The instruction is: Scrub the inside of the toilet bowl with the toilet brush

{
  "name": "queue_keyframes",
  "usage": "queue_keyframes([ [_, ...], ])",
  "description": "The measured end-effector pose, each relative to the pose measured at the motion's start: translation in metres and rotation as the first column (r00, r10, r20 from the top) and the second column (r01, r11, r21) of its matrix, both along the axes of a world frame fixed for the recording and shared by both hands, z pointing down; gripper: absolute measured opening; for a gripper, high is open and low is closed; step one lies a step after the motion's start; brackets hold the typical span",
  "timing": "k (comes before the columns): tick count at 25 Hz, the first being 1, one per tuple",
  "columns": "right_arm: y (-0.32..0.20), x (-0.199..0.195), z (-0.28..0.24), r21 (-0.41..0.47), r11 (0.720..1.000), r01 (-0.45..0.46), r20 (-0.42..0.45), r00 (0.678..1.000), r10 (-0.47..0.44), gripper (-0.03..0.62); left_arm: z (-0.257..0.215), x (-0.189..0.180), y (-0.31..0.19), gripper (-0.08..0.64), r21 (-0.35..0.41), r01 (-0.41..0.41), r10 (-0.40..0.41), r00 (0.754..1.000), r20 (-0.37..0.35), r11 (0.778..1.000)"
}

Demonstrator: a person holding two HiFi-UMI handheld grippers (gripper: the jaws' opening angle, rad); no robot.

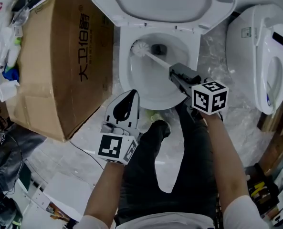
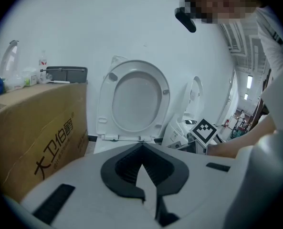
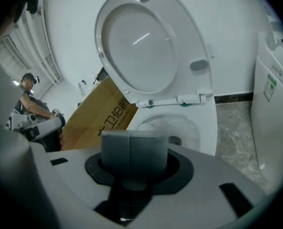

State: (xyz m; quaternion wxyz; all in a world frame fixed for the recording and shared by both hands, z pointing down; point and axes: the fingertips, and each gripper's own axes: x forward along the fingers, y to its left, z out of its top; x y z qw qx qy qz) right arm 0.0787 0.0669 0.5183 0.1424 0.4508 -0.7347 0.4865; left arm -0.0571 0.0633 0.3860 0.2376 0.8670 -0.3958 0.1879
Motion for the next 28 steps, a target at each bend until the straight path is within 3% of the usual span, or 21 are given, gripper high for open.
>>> queue_keyframes([
  [6,0.013,-0.007,-0.016,-0.004,0.988,0.155,-0.146,0.977,-0.153,0.158,-0.012,-0.005,0.005,0.006,-0.002,0.028,-0.028,1.000,-0.013,1.000],
  [9,0.031,0.001,-0.036,-0.015,0.975,0.220,-0.250,0.944,-0.217,0.158,-0.023,-0.007,0.006,0.006,-0.002,0.040,-0.040,0.999,-0.025,0.999],
  [11,0.046,0.004,-0.047,-0.024,0.953,0.302,-0.358,0.887,-0.290,0.158,-0.024,-0.006,0.009,0.006,-0.007,0.040,-0.040,0.999,-0.027,0.999],
  [15,0.082,-0.008,-0.051,-0.043,0.881,0.470,-0.522,0.742,-0.421,0.158,-0.005,-0.001,0.018,0.006,-0.038,0.029,-0.030,0.999,-0.023,0.999],
  [19,0.101,-0.027,-0.030,-0.051,0.805,0.590,-0.628,0.608,-0.486,0.158,0.015,-0.004,0.021,0.006,-0.073,0.047,-0.049,0.998,-0.030,0.996],
  [21,0.109,-0.035,-0.017,-0.065,0.777,0.626,-0.650,0.565,-0.509,0.158,0.022,-0.006,0.024,0.006,-0.081,0.047,-0.049,0.998,-0.029,0.996],
  [26,0.114,-0.054,0.009,-0.061,0.742,0.667,-0.648,0.539,-0.538,0.158,0.036,-0.014,0.027,0.006,-0.085,0.047,-0.048,0.999,-0.018,0.995],
  [28,0.106,-0.056,0.015,-0.044,0.746,0.664,-0.648,0.550,-0.528,0.158,0.040,-0.016,0.025,0.006,-0.081,0.045,-0.046,0.999,-0.017,0.996],
])
